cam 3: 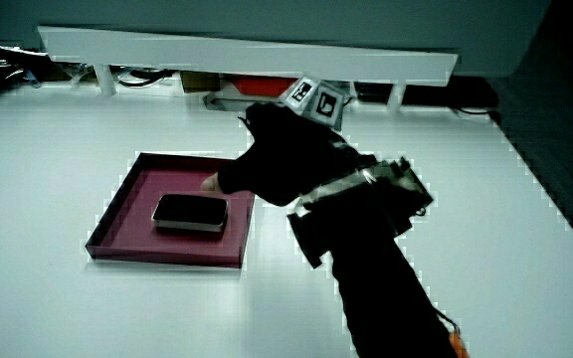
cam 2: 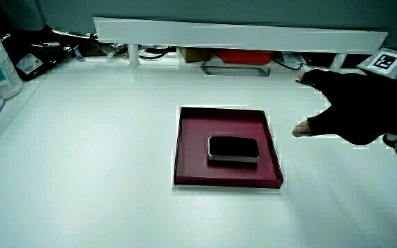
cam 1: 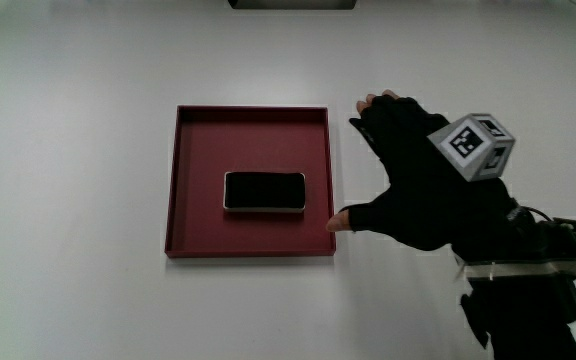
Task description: Pick eraser
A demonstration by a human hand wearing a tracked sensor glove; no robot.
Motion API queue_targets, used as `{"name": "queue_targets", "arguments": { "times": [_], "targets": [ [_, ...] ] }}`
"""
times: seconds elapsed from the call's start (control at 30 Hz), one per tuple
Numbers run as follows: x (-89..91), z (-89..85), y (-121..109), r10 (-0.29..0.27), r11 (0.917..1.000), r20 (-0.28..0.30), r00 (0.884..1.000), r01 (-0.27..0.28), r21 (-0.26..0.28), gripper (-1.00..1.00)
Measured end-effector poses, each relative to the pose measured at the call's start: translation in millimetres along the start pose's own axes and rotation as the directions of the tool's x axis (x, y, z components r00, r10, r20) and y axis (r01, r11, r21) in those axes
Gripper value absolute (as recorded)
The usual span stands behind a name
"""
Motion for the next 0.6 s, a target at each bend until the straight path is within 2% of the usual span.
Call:
{"name": "queue_targets", "arguments": {
  "times": [0.03, 0.07, 0.1, 0.2, 0.23, 0.33, 0.37, 0.4, 0.43, 0.47, 0.53, 0.6],
  "targets": [
    [1.4, -3.5, 5.4, 0.024, 0.9997, -0.018, 1.0, -0.024, -0.008, 0.0],
    [-2.2, -5.7, 7.5, -0.037, 0.9989, -0.017, 0.999, 0.036, -0.029, 0.0],
    [-0.5, -9.4, 13.6, 0.001, 0.9995, -0.019, 1.0, -0.002, -0.031, 0.0],
    [-2.0, -17.7, 25.5, -0.011, 0.999, 0.011, 1.0, 0.011, -0.043, 0.0],
    [-3.9, -18.0, 28.5, 0.024, 0.9987, 0.129, 0.991, -0.03, 0.042, 0.0],
    [-5.2, -24.5, 37.0, 0.035, 0.9982, 0.107, 0.994, -0.04, 0.044, 0.0],
    [-0.5, -28.9, 42.8, 0.014, 0.9993, 0.123, 0.992, -0.018, 0.032, 0.0],
    [7.1, -36.2, 50.8, -0.011, 0.9981, 0.018, 1.0, 0.012, -0.061, 0.0],
    [7.9, -40.1, 55.4, -0.009, 0.9979, 0.02, 1.0, 0.011, -0.064, 0.0],
    [0.3, -39.5, 55.3, 0.022, 0.9996, 0.117, 0.993, -0.024, 0.017, 0.0],
    [2.1, -46.3, 63.7, 0.023, 0.9997, 0.107, 0.994, -0.023, -0.004, 0.0],
    [3.3, -52.5, 71.9, 0.003, 1.0, 0.125, 0.992, -0.003, -0.006, 0.0]
  ]
}}
